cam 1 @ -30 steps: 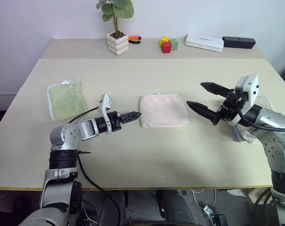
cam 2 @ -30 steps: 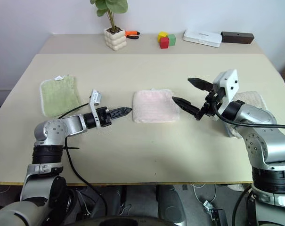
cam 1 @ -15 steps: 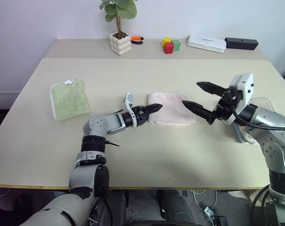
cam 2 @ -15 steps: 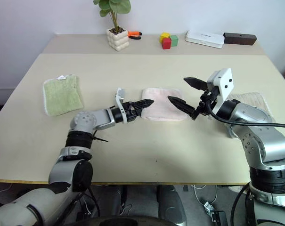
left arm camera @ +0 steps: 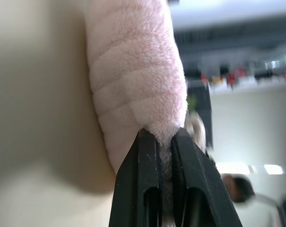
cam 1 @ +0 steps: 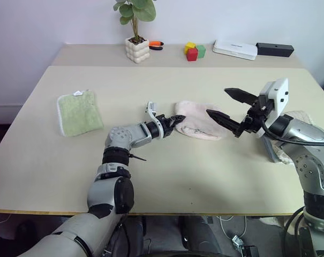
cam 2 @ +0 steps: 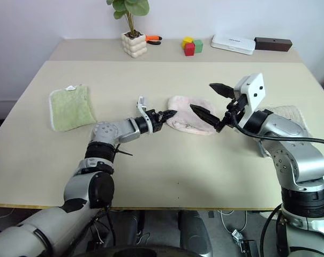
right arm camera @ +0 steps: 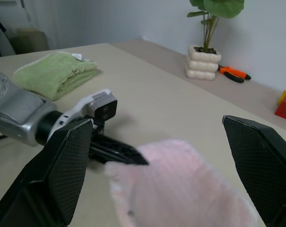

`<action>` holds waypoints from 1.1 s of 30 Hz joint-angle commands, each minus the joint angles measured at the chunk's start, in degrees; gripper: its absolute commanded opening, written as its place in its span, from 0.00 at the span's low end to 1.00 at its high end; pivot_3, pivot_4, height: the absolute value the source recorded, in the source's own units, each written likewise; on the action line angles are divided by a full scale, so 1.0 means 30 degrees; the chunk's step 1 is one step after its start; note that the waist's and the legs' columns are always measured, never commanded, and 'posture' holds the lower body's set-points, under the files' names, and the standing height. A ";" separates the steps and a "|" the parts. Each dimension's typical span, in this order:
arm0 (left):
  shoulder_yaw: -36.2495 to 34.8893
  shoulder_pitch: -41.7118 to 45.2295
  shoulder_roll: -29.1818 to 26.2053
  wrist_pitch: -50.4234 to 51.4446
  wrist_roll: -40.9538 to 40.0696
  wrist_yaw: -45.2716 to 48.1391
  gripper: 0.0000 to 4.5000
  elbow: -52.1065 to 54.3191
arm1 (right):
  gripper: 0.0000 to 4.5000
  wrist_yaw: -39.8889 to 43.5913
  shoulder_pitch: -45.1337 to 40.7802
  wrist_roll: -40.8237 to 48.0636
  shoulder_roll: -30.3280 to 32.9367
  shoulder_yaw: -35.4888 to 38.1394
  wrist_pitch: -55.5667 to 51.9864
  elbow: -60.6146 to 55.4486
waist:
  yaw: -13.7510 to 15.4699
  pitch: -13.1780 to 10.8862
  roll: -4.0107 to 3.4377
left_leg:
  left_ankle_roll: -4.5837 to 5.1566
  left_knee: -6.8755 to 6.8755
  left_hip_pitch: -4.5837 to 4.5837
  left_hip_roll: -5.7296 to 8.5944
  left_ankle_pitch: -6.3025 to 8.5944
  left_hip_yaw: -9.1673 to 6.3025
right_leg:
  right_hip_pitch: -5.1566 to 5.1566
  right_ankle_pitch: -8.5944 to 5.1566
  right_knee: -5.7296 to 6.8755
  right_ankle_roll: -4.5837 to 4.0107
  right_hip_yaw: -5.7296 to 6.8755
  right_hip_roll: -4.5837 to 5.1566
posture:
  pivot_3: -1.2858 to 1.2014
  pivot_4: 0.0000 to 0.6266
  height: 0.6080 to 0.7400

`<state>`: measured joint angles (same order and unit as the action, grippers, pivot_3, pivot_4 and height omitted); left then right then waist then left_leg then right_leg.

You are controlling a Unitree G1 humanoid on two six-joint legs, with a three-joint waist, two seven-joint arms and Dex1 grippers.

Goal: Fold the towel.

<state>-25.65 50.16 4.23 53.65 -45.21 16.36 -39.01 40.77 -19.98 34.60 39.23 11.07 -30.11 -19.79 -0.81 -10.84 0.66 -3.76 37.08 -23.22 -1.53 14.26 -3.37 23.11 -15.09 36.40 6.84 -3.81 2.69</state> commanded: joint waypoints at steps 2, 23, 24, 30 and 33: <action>-0.0077 -0.0874 -0.0680 -0.3200 0.0674 -0.0703 0.05 0.4566 | 1.00 0.0138 -0.0433 -0.0195 -0.0146 0.0096 0.0581 0.0158 | -0.0179 -0.0009 -0.0005 | -0.0009 -0.0024 -0.0002 -0.0008 -0.0005 0.0004 | 0.0037 0.0001 0.0017 -0.0003 -0.0013 -0.0012 | 0.52 0.24 1.00; -0.1668 -0.3175 -0.7094 -1.2781 0.4115 -0.2435 0.05 1.0945 | 1.00 0.2203 -0.2578 -0.1114 -0.0837 -0.1437 0.1624 0.2987 | 0.0010 -0.0019 0.0004 | -0.0015 -0.0018 -0.0037 -0.0010 -0.0009 0.0004 | 0.0062 0.0002 0.0021 -0.0005 -0.0007 -0.0005 | 0.52 0.24 1.00; -0.1819 -0.3539 -0.7120 -1.3108 0.4196 -0.2745 0.05 1.1371 | 1.00 0.2307 -0.2671 -0.1161 -0.0835 -0.1464 0.1682 0.3144 | 0.0006 -0.0019 0.0004 | -0.0015 -0.0020 -0.0038 -0.0011 -0.0008 0.0008 | 0.0062 0.0003 0.0015 -0.0004 -0.0008 -0.0005 | 0.52 0.24 1.00; -0.1758 -0.5899 -0.6345 -1.3405 0.3995 -0.3786 0.05 1.3233 | 1.00 0.2951 -0.2940 -0.1531 -0.0673 -0.1535 0.2100 0.3861 | 0.0035 -0.0019 0.0004 | -0.0014 -0.0020 -0.0036 -0.0011 -0.0008 0.0005 | 0.0061 0.0003 0.0020 -0.0004 -0.0007 -0.0002 | 0.52 0.24 1.00; -0.1614 -0.8097 -0.4823 -1.3109 0.3556 -0.4475 0.05 1.4185 | 1.00 0.3254 -0.3186 -0.1603 -0.0648 -0.1578 0.2190 0.4267 | 0.0015 -0.0018 0.0004 | -0.0012 -0.0015 -0.0038 -0.0011 -0.0007 0.0011 | 0.0057 0.0004 0.0017 -0.0003 -0.0009 0.0004 | 0.52 0.24 1.00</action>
<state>-30.98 27.35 -11.31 14.54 -33.41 4.04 0.90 49.94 -27.82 29.67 36.94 5.37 -24.75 -6.51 -0.77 -10.89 0.67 -3.80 37.03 -23.34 -1.57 14.24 -3.34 23.28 -15.08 36.45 6.83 -3.83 2.70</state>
